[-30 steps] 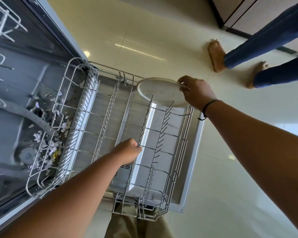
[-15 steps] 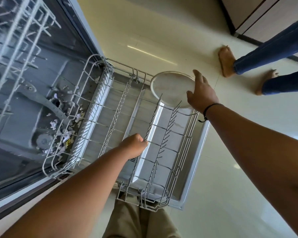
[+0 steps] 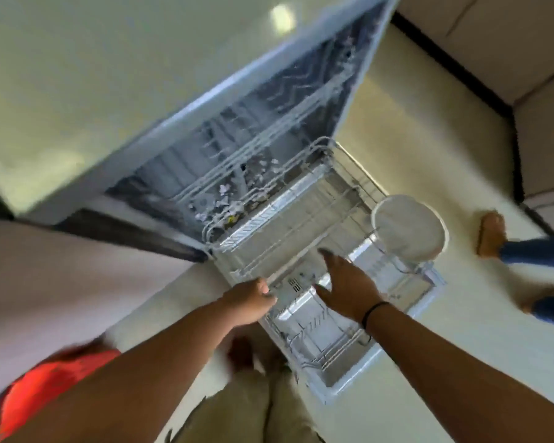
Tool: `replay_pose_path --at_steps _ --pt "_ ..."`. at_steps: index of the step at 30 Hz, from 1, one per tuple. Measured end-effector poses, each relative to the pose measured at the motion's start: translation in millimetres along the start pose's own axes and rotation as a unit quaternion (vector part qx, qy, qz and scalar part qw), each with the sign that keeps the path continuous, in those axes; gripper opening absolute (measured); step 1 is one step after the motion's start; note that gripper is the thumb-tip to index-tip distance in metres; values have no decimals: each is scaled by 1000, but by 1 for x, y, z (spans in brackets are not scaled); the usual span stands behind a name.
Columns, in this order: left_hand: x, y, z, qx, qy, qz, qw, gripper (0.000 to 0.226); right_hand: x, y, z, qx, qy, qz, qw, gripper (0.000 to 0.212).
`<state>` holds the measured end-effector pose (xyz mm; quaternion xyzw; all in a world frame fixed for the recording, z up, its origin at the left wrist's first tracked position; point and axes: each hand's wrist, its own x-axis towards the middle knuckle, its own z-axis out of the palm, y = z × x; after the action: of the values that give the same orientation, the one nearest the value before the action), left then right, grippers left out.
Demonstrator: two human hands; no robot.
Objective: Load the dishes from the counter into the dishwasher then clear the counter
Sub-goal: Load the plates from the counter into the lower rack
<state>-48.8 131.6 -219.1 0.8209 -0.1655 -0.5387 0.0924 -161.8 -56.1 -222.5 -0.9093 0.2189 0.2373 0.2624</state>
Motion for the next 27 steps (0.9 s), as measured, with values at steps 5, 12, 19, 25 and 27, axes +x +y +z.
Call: replay_pose_path --at_steps 5,12,19,25,27 --pt "-81 -93 -17 -54 58 -20 997 47 -35 -130 20 -127 -41 -170 976 78" --pt "-254 -212 -69 -51 281 18 958 57 -102 -344 31 -161 74 -384 906 66" --pt "-482 -382 -87 -8 532 -79 843 60 -195 -584 60 -123 115 -557 813 65" --pt "-577 -508 -97 -74 628 -221 743 53 -214 -768 100 -165 98 -626 755 66" --pt "-587 -541 -105 -90 633 -253 726 48 -213 -815 110 -191 88 -627 750 66"
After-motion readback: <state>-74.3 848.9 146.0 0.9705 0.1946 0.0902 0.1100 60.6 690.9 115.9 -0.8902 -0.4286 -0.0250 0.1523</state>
